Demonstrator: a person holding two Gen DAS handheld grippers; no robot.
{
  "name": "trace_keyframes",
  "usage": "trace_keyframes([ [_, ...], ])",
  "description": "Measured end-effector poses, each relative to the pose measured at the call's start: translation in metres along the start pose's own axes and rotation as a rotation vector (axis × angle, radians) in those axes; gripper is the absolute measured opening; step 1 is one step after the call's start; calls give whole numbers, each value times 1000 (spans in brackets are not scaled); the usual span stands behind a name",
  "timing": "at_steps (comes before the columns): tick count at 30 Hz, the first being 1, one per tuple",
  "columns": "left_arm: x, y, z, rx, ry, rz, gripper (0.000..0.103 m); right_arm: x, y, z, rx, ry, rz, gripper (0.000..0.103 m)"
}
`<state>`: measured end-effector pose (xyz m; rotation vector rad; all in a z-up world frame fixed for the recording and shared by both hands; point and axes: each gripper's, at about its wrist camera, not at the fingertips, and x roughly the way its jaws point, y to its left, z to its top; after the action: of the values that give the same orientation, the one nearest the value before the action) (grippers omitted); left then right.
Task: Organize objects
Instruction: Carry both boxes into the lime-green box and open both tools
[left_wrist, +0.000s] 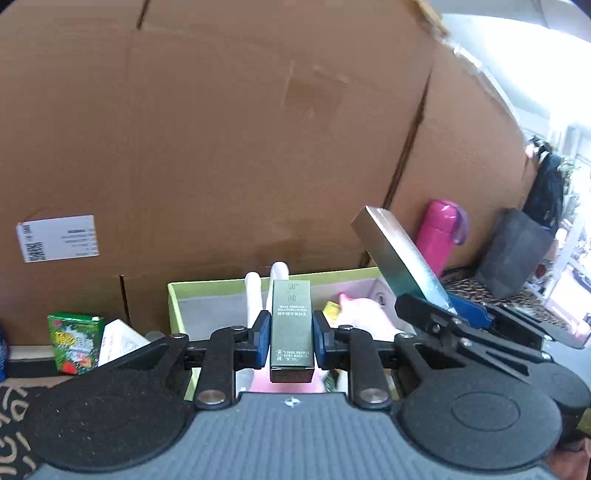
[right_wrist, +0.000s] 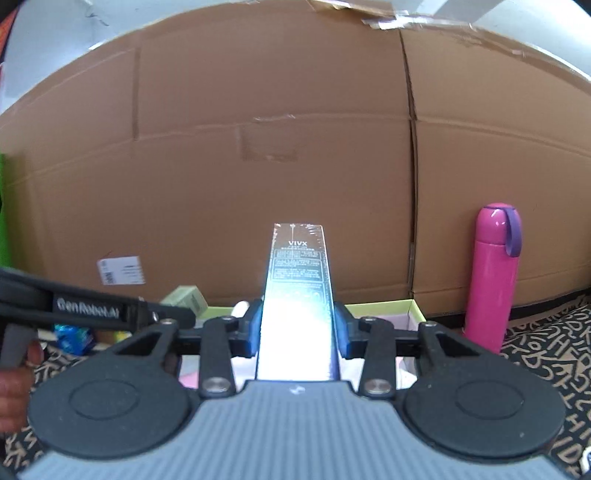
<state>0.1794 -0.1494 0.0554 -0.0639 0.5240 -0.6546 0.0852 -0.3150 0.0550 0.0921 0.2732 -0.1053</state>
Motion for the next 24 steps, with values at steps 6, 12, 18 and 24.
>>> trace_keyframes([
  [6,24,8,-11,10,21,15,39,52,-6,-20,12,81,14,53],
  [12,-5,16,-30,4,-70,43,89,44,-5,-43,-44,64,-45,98],
  [18,-24,20,-27,-25,-63,50,90,27,-3,-40,-43,38,-52,103],
  [24,-54,22,-25,-44,-77,61,91,-7,13,-21,-75,-60,-47,103],
])
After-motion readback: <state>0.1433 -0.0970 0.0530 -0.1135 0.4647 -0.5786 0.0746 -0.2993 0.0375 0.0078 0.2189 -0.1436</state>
